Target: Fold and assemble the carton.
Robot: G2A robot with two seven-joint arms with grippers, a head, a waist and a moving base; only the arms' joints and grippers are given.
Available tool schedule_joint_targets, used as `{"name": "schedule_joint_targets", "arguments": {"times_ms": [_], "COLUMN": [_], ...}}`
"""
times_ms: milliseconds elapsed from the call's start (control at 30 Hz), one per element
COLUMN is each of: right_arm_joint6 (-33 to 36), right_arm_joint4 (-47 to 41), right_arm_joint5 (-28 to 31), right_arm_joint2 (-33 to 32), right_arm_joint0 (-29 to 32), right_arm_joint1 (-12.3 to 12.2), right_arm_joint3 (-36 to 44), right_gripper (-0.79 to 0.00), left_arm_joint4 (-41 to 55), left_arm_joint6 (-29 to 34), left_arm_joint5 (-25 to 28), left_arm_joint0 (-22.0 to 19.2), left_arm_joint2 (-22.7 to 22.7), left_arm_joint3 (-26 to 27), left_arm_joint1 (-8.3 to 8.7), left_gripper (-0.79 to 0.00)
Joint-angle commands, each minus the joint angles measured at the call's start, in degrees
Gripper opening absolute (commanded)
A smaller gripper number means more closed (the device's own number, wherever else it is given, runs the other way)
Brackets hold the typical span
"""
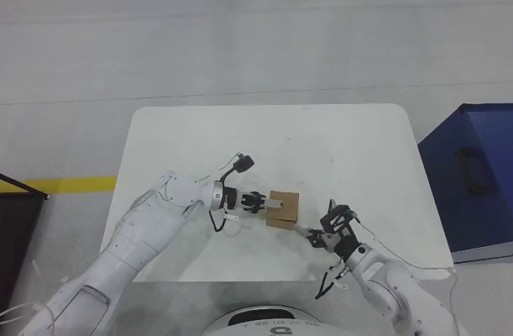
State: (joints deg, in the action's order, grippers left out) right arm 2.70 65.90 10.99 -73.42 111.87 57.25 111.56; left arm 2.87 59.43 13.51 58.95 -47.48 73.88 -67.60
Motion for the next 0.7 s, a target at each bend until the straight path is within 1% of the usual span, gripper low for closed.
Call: {"name": "schedule_joint_targets", "arguments": {"times_ms": [0, 133, 267, 333, 433, 500, 667], "right_arm_joint6": [0.1, 1.0, 2.2, 1.8, 1.1, 1.2, 1.7], "right_arm_joint4": [-1.1, -2.0, -2.1, -2.9, -4.0, -5.5, -6.9], "right_arm_joint5": [0.1, -0.2, -0.2, -1.1, -1.5, -0.7, -1.9], "right_arm_joint2": [0.3, 1.0, 1.8, 1.8, 1.8, 1.8, 1.5], "right_arm_joint0": [-0.3, -0.9, -1.4, -1.5, -1.3, -1.2, -1.1], "right_arm_joint1": [0.1, 0.3, 0.5, 0.7, 0.8, 0.9, 1.1], "right_arm_joint3": [-0.4, -1.0, -1.3, -1.4, -1.5, -1.7, -2.3], "right_gripper": [-0.062, -0.089, -0.068, -0.083, -0.139, -0.139, -0.169], "left_arm_joint4": [-0.6, -2.6, -3.5, -3.9, -4.7, -6.0, -5.9], "left_arm_joint6": [-0.1, -0.4, -0.6, -0.5, -0.5, -0.6, -0.6], "left_arm_joint5": [-0.1, -0.5, -0.5, -0.6, -0.9, -1.4, -1.4], "left_arm_joint0": [-0.1, -0.4, -0.8, -1.1, -1.5, -1.8, -2.0], "left_arm_joint2": [0.2, 1.0, 1.7, 2.0, 2.4, 2.7, 2.9], "left_arm_joint3": [0.1, 0.4, 0.2, 0.0, -0.5, -0.7, -1.1], "left_arm_joint1": [-0.03, -0.14, -0.33, -0.42, -0.53, -0.56, -0.70], "left_gripper": [0.000, 0.000, 0.000, 0.000, 0.000, 0.000, 0.000]}}
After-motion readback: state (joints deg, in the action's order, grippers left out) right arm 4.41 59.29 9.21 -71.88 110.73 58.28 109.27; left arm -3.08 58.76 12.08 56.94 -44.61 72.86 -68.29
